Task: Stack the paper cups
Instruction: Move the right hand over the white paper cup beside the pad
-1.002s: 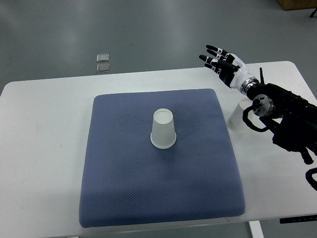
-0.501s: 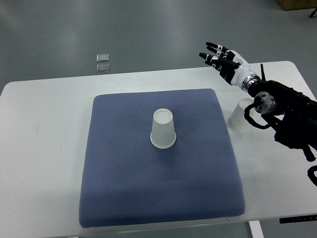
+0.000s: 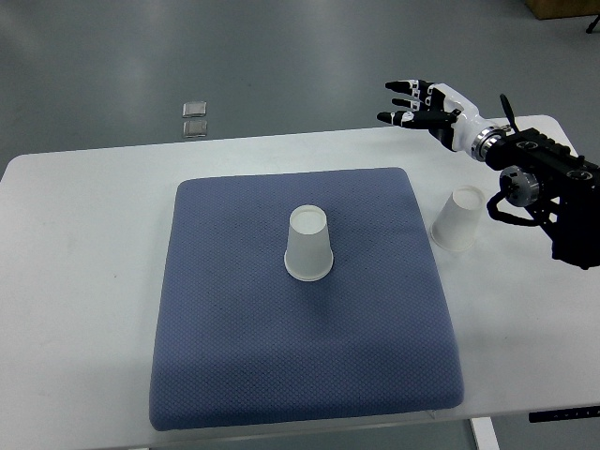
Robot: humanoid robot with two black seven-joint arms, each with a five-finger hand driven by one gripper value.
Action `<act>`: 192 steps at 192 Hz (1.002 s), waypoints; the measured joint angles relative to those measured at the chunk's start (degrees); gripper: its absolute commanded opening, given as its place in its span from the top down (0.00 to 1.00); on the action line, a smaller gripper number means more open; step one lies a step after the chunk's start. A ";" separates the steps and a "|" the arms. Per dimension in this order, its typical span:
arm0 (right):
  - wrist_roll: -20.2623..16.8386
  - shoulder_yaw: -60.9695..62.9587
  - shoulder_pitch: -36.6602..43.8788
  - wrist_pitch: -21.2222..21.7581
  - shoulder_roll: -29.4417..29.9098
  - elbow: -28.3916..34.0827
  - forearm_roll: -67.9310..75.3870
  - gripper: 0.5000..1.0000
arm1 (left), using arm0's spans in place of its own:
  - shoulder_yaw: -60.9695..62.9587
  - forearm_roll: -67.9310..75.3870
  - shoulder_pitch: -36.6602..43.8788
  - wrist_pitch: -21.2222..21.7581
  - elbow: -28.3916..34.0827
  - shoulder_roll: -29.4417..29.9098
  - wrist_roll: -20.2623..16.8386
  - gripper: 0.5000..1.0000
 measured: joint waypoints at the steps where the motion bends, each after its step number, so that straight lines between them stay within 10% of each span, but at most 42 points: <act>1: 0.00 0.00 0.02 0.18 -0.13 0.00 -0.35 0.17 | 0.00 0.00 0.00 0.00 0.00 0.00 0.00 0.00; 97: 0.95 -0.28 1.31 15.16 -13.92 5.31 -25.78 0.17 | 0.00 0.00 0.00 0.00 -0.01 0.00 0.00 0.00; 192: 1.21 -6.38 0.76 15.19 -19.68 12.19 -38.23 0.17 | 0.00 0.00 0.01 0.00 -0.01 0.00 0.00 0.00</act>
